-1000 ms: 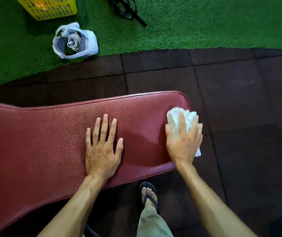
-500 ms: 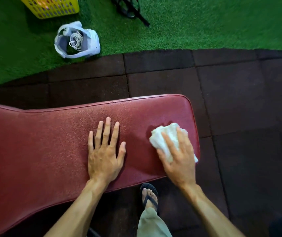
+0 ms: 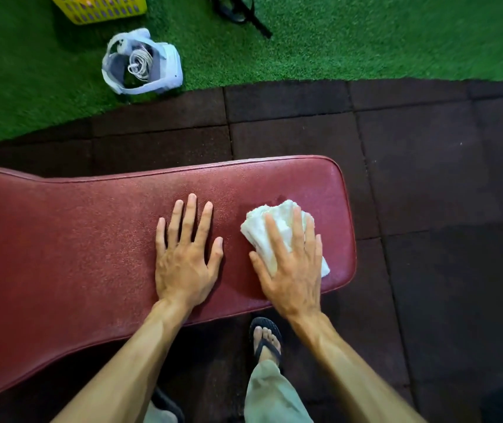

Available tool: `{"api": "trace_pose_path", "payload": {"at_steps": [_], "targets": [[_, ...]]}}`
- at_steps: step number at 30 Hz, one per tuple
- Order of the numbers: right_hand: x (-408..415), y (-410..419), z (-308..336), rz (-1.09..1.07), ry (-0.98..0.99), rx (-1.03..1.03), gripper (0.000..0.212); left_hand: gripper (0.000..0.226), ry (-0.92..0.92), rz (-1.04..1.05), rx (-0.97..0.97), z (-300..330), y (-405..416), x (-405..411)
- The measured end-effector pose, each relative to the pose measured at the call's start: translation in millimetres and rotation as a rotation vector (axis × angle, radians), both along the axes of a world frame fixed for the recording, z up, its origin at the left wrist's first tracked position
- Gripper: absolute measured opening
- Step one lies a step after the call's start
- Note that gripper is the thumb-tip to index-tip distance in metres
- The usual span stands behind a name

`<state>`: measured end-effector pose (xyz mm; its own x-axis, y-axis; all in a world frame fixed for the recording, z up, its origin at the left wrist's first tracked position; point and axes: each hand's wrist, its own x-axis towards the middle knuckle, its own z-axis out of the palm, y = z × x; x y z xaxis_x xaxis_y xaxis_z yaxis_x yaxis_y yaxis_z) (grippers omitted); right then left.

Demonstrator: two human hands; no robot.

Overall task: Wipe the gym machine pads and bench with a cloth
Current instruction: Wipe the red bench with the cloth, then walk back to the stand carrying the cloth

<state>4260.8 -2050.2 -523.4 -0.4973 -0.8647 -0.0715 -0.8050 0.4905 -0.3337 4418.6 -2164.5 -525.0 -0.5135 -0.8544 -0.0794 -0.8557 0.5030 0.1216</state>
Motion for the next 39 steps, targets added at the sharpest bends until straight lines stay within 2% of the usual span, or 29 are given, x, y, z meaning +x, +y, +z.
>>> {"api": "trace_pose_path", "payload": {"at_steps": [3,9,12,14,18,21,28,34,39], "targets": [[6,-6,-2,0.0,0.026,0.057,0.073,0.063,0.004,-0.003,0.004,0,0,1],[1,-11,-15,-0.032,0.022,-0.036,0.052,0.06,0.017,-0.007,0.016,2,0,1],[-4,-10,-10,-0.017,-0.057,-0.045,0.048,0.058,0.048,-0.012,0.108,16,-3,-2],[-2,1,7,-0.061,-0.163,-0.054,0.048,0.052,0.082,-0.001,0.239,37,-2,-3],[31,66,68,-0.271,-0.409,-0.07,0.042,0.047,0.128,-0.014,0.512,105,38,6],[65,136,122,-0.529,-0.544,0.013,0.043,0.046,0.075,-0.099,0.613,159,91,22],[110,274,231,-0.984,-0.656,0.112,0.048,0.039,-0.083,-0.303,0.849,249,211,9],[75,349,274,-1.16,-0.749,0.071,0.051,0.029,-0.276,-0.573,0.902,291,292,-74],[5,398,293,-1.237,-0.731,0.019,0.051,0.027,-0.346,-0.68,0.893,310,338,-176]]}}
